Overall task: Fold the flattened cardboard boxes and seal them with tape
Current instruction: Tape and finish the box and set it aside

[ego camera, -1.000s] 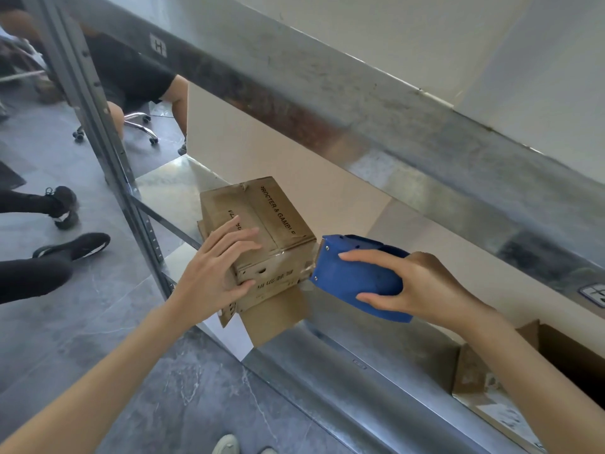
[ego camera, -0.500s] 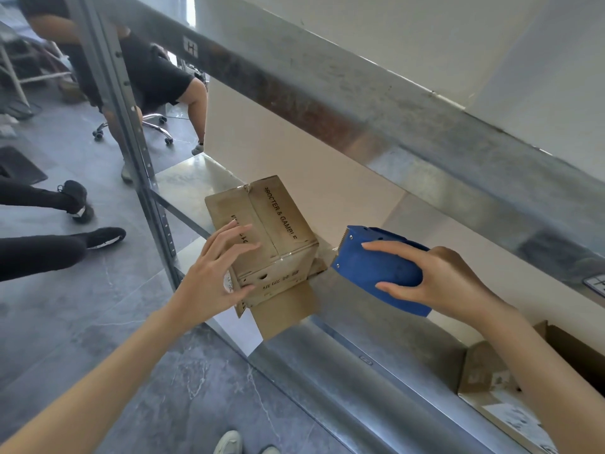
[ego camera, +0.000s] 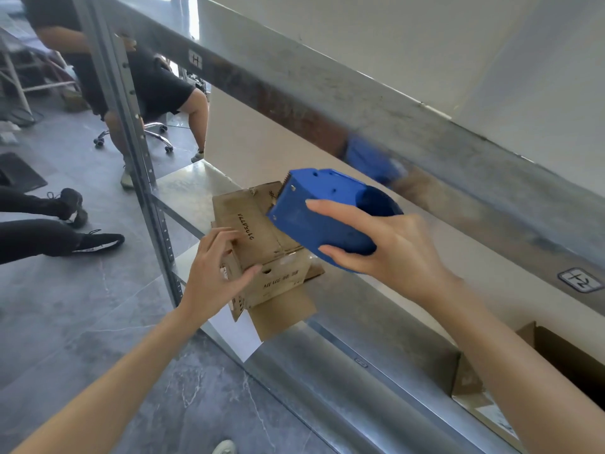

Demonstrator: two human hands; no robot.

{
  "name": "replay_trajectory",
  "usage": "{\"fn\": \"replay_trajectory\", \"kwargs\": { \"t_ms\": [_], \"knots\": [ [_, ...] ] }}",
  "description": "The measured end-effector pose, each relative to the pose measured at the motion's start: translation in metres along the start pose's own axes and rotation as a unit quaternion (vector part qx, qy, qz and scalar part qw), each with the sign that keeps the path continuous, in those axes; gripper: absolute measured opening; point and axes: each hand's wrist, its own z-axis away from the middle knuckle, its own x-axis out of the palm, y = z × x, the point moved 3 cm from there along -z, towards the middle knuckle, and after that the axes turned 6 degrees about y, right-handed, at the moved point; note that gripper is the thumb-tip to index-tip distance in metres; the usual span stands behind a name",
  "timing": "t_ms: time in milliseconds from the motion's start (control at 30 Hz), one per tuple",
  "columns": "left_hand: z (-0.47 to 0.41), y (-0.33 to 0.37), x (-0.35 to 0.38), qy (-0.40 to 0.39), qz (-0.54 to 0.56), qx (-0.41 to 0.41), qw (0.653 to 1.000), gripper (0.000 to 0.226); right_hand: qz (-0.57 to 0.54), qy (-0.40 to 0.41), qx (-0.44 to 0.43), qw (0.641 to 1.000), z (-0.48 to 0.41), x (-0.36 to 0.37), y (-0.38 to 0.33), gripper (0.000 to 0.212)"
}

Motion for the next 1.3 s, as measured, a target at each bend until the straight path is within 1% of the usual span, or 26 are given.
{"fn": "replay_trajectory", "kwargs": {
  "t_ms": [100,233,333,367,400,433,467,567,667,767,833,967,1133,1300],
  "knots": [
    [-0.006,0.003,0.000,0.028,0.050,-0.057,0.997,0.053,-0.071,-0.020,-0.003,0.997,-0.016,0.006,-0.010,0.048],
    [-0.006,0.006,0.006,0.039,0.085,-0.115,0.989,0.067,-0.160,-0.081,0.025,0.983,-0.016,0.011,-0.008,0.056],
    [-0.005,0.006,0.011,0.032,0.092,-0.137,0.986,0.058,-0.223,-0.097,0.049,0.969,-0.007,0.011,-0.007,0.057],
    [-0.005,0.007,0.010,0.024,0.084,-0.137,0.987,0.059,-0.234,-0.109,0.054,0.965,-0.004,0.012,-0.007,0.057],
    [-0.006,0.009,0.010,0.017,0.077,-0.127,0.989,0.059,-0.236,-0.125,0.061,0.962,-0.001,0.014,-0.006,0.056],
    [-0.007,0.012,0.010,0.012,0.075,-0.111,0.991,0.050,-0.230,-0.141,0.068,0.961,0.002,0.016,-0.004,0.055],
    [-0.008,0.013,0.010,0.011,0.079,-0.097,0.992,0.037,-0.222,-0.155,0.077,0.960,0.005,0.019,-0.001,0.054],
    [-0.007,0.011,0.007,-0.008,0.076,-0.102,0.992,0.023,-0.198,-0.183,0.095,0.958,0.012,0.020,0.012,0.054],
    [-0.006,0.008,-0.002,-0.028,0.089,-0.106,0.990,0.028,-0.170,-0.192,0.114,0.960,0.020,0.017,0.028,0.056],
    [-0.005,0.007,-0.009,-0.035,0.123,-0.114,0.985,0.035,-0.152,-0.215,0.131,0.956,0.030,0.020,0.041,0.057],
    [-0.004,0.006,-0.009,-0.038,0.127,-0.106,0.985,0.036,-0.148,-0.230,0.140,0.952,0.036,0.024,0.047,0.058],
    [-0.004,0.005,-0.009,-0.070,0.094,-0.075,0.990,0.031,-0.152,-0.250,0.144,0.945,0.041,0.032,0.056,0.058],
    [-0.010,0.005,-0.013,-0.151,0.081,-0.075,0.982,0.031,-0.167,-0.265,0.156,0.937,0.040,0.037,0.068,0.057],
    [-0.011,0.004,-0.015,-0.198,0.040,-0.068,0.977,0.033,-0.174,-0.283,0.155,0.930,0.040,0.040,0.070,0.057]
  ]
}}
